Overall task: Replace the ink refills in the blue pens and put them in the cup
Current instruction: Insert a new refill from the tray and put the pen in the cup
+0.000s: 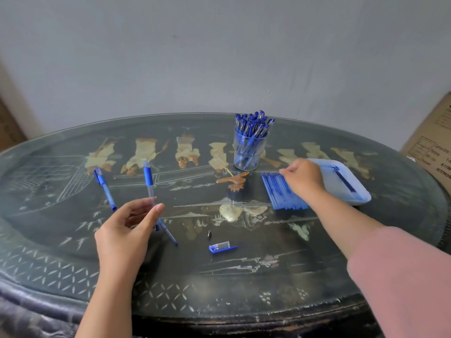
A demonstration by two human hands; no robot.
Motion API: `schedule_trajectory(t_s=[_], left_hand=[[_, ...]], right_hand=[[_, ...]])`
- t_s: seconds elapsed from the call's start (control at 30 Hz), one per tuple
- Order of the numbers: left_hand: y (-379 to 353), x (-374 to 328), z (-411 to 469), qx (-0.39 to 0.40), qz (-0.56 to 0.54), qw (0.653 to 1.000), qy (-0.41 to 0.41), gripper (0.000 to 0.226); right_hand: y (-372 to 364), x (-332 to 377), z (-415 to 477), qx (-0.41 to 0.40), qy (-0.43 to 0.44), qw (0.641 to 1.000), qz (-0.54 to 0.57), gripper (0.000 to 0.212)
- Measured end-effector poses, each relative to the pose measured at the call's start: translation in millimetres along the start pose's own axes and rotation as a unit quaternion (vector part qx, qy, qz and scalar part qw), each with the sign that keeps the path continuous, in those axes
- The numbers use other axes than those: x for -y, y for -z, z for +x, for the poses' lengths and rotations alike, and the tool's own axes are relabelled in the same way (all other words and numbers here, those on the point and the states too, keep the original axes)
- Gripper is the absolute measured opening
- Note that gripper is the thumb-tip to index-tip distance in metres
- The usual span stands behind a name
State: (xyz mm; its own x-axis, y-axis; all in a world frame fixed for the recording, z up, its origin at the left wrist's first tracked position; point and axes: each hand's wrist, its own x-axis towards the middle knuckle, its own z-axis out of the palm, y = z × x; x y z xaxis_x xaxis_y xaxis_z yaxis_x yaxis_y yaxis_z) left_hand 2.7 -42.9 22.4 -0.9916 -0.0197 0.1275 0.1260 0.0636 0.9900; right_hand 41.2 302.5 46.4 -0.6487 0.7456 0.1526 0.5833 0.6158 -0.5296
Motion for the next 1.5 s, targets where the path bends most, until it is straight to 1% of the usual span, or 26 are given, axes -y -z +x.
schedule_trajectory(t_s=[0.1,0.17,0.2,0.3,0.37,0.5,0.77,1.0,1.3,1.4,1.5], left_hand=[[0,0,-1,0.0,0.001,1.0,-0.001,0.015],[0,0,-2,0.0,0.003,1.0,-0.002,0.015],[0,0,-2,0.002,0.003,1.0,-0.004,0.016],[-1,-1,-4,0.01,0.011,1.0,-0.006,0.019],[-1,-1,-5,0.011,0.021,1.0,-0.007,0.019],[-1,-1,-5,0.009,0.027,1.0,-0.008,0.019],[-2,-5,-7,0.016,0.039,0.999,-0.02,0.02],[-1,-1,-5,0.016,0.037,0.999,-0.02,0.022],[-2,-1,-5,0.023,0.047,0.998,-0.034,0.023],[-2,-1,-5,0.025,0.05,0.998,-0.036,0.021],[-2,-1,-5,0.023,0.051,0.998,-0.036,0.021]], right_hand=[[23,-40,7,-0.039,-0.046,0.996,-0.067,0.032],[39,-62,9,-0.075,-0.083,0.984,-0.142,0.023],[45,-70,9,-0.088,-0.096,0.974,-0.184,0.022],[55,-89,9,-0.079,-0.099,0.947,-0.295,0.024],[57,-98,10,-0.052,-0.1,0.936,-0.333,0.024],[56,-103,12,-0.036,-0.114,0.938,-0.326,0.027],[57,-100,15,-0.029,-0.137,0.94,-0.311,0.02],[54,-97,14,-0.043,-0.12,0.94,-0.316,0.019],[53,-94,13,-0.043,-0.132,0.945,-0.296,0.019],[50,-93,12,-0.056,-0.121,0.947,-0.293,0.018],[47,-86,13,-0.073,-0.1,0.951,-0.282,0.023]])
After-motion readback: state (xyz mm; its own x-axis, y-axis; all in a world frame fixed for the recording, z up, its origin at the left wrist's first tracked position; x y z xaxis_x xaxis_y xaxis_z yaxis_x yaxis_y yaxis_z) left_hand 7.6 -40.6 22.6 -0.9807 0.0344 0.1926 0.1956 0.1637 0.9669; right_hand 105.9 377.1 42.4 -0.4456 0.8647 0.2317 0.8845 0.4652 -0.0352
